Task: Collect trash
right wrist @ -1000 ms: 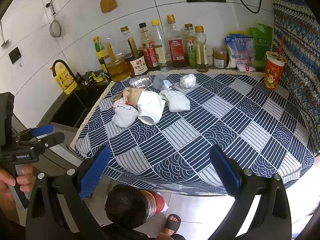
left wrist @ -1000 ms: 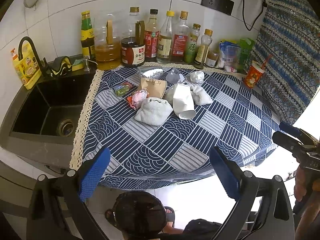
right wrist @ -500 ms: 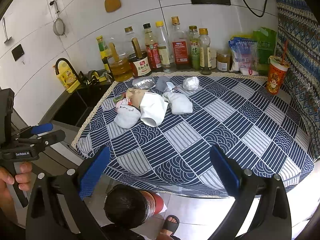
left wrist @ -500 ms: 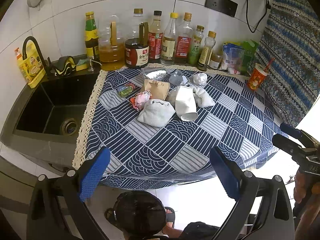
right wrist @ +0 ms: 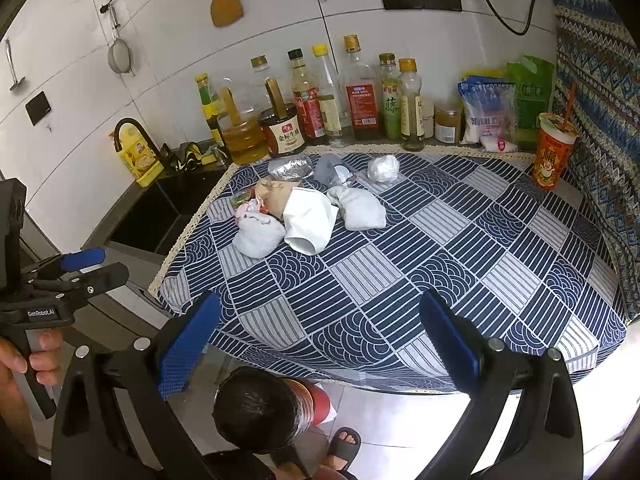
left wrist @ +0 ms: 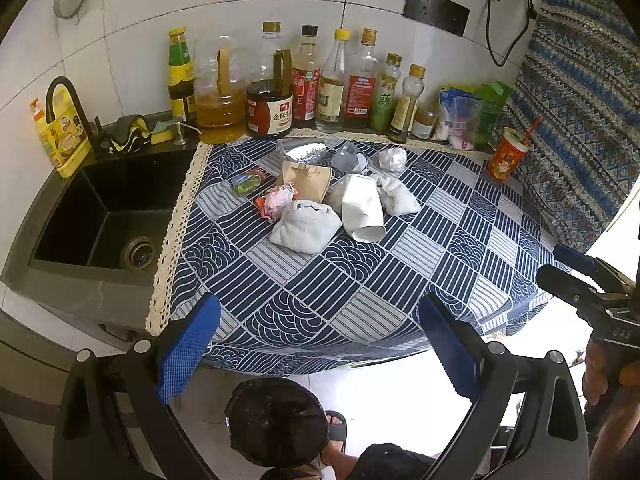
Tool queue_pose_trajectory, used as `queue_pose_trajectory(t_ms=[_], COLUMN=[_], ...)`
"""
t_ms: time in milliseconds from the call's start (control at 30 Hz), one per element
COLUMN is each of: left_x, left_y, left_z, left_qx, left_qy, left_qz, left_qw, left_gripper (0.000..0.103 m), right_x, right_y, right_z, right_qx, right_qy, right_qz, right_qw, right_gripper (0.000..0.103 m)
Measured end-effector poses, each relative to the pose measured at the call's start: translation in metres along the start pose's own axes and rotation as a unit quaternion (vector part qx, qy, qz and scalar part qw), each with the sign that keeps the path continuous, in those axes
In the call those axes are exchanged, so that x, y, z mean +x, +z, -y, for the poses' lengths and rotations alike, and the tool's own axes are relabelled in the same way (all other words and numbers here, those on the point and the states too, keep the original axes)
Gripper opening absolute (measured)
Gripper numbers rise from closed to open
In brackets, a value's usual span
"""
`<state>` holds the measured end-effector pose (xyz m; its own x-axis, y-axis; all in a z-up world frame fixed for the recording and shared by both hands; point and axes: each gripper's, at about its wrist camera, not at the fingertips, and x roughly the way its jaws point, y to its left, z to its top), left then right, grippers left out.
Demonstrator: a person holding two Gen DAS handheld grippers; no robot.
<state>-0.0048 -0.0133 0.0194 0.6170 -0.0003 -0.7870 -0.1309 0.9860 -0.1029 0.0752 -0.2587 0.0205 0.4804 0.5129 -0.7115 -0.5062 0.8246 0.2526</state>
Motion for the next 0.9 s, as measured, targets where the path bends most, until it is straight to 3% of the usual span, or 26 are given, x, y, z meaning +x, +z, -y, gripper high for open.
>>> queue_pose_trajectory(t_ms=[633, 900], left_x=[-0.045, -0.044], left_y=[-0.031, -0.035], left_z=[-0.022, -0.032], left_qx=[0.010, 0.016], left_qy=[-0.015, -0.019], left_qz=[0.011, 0.007], left_qw=[0.9998, 0.9997], left_gripper=[0.096, 0.096], right_x=[-0.042, -0.049], right_y=[-0.027, -0.033], right_z=[-0.045, -0.054], right_qx=[0.015, 0.025], right_qy=[-0.010, -0.004], right_qz=[0.016, 0.023], right_qw=[1.000, 0.999], right_gripper=[0.099, 0.099])
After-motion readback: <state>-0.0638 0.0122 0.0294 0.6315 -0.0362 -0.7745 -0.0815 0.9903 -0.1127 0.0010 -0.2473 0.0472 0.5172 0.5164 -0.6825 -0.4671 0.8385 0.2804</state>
